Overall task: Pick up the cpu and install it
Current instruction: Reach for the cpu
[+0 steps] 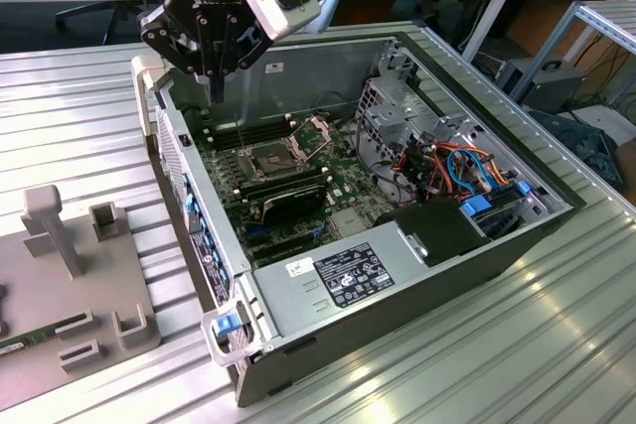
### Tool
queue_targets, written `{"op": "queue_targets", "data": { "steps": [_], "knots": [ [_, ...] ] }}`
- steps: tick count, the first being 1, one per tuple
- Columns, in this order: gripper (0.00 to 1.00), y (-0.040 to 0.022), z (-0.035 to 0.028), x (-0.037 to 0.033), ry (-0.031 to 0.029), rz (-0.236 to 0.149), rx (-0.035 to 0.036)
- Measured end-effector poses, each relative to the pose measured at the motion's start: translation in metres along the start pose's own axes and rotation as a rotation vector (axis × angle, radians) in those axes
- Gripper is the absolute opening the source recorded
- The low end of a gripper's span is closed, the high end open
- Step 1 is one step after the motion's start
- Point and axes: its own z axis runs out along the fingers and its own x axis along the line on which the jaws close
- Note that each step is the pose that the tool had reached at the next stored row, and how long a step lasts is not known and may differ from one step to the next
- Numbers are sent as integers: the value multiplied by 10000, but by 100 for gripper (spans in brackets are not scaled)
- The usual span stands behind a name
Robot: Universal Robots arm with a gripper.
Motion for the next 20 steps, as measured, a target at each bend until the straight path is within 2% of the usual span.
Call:
{"op": "queue_targets", "data": {
  "steps": [10,15,20],
  "knots": [
    [11,-1,0,11,0,0,-1],
    [11,-3,0,40,-1,0,-1],
    [11,-10,-1,130,0,0,0]
  ]
}}
